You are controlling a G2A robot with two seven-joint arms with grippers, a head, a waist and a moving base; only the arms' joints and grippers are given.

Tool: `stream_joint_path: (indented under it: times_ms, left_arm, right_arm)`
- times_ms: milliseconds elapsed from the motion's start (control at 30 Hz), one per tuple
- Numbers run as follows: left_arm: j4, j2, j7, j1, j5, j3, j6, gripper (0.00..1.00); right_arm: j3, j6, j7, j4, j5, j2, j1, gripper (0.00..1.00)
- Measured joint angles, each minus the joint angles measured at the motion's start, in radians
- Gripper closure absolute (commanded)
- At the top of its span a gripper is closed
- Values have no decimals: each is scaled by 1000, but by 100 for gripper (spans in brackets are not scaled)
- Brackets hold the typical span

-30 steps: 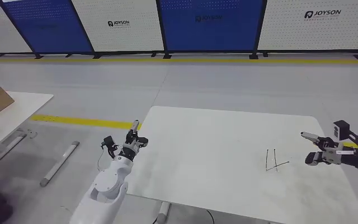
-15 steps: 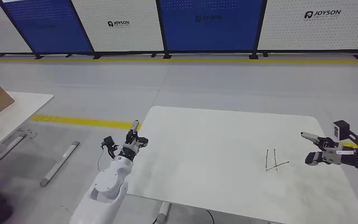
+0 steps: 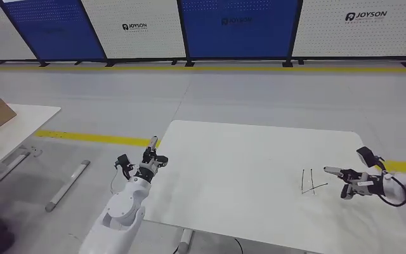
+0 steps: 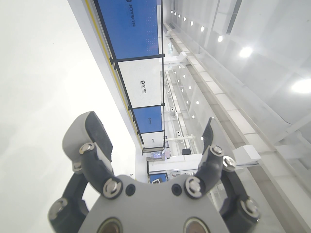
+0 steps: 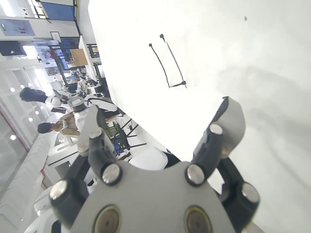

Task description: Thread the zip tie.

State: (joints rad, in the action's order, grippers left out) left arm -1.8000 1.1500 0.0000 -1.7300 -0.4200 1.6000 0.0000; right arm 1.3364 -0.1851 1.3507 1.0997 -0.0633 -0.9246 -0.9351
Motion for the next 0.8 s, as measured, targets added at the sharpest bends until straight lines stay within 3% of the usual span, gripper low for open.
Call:
stream_joint_path:
  times_ms: [633, 800]
  left_arm:
    - [0, 0, 0, 0, 0, 0, 0, 0]
    - [0, 0, 0, 0, 0, 0, 0, 0]
  right_arm:
    - [1, 2, 0, 1, 8, 0, -1, 0]
    - [10, 43, -85, 53, -3, 3, -38, 0]
